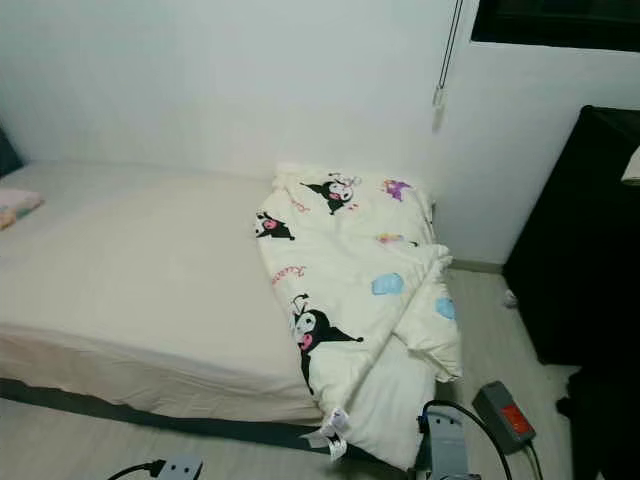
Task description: Clean up the room
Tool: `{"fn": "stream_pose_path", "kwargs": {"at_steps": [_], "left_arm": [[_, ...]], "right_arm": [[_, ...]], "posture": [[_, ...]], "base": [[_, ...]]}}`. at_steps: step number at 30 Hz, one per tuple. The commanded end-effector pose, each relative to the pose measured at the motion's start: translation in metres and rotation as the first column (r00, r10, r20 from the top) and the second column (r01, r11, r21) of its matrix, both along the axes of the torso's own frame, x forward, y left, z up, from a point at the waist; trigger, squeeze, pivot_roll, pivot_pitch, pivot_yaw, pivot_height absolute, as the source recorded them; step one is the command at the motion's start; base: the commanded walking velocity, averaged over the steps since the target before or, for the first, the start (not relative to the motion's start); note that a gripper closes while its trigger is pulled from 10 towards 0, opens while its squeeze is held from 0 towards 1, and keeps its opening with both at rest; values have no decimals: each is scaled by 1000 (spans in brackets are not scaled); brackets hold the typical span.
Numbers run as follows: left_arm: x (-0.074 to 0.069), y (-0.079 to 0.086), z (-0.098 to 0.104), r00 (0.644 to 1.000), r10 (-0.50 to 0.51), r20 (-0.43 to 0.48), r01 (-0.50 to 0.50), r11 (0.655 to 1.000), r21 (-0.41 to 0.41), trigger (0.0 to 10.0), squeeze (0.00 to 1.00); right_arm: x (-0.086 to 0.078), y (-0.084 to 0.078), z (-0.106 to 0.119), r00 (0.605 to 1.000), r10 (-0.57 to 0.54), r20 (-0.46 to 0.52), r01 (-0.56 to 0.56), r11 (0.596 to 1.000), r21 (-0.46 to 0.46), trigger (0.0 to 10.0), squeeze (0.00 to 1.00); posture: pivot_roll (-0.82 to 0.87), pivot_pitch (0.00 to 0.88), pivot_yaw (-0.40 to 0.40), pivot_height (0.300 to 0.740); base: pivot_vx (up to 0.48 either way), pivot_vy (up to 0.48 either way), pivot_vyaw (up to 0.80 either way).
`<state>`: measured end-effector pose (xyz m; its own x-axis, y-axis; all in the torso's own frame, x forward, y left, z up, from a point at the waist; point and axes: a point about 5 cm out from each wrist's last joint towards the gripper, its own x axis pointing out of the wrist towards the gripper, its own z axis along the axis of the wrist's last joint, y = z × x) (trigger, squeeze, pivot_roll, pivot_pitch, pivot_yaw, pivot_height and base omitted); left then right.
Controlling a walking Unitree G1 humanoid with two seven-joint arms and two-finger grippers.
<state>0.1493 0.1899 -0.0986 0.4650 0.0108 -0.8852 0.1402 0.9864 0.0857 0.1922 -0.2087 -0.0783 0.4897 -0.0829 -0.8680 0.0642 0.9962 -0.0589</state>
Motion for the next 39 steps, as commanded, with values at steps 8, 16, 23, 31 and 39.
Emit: {"fn": "stream_pose_path", "kwargs": {"at_steps": [8, 16, 23, 31, 39], "left_arm": [[0, 2, 1, 1000, -20, 8, 20, 1000, 3, 10000, 0], [0, 1, 0, 1000, -23, 4, 23, 1000, -1, 10000, 0], [0, -1, 0, 1000, -24, 0, 24, 1000, -3, 10000, 0], [-1, -4, -1, 999, -31, -3, 31, 999, -3, 10000, 0], [-3, -6, -2, 999, -41, -6, 41, 999, -4, 10000, 0]], "right_arm": [[-4, 4, -3, 1000, 2, -8, -2, 1000, 6, 10000, 0], [-4, 4, -3, 1000, -3, -3, 3, 1000, 9, 10000, 0], [-4, 3, -3, 1000, -4, -3, 4, 1000, 6, 10000, 0], [-5, 1, -2, 1000, -2, -4, 2, 1000, 3, 10000, 0], [-4, 0, -2, 1000, -3, -2, 3, 1000, 2, 10000, 0]], "posture": [[-12, 0, -47, 740], [-14, 0, -47, 740], [-16, 0, -49, 740], [-18, 0, -54, 740], [-20, 0, -56, 740]], "base": [[94, 0, 0], [285, 0, 0], [269, 0, 0], [60, 0, 0], [249, 0, 0]]}}
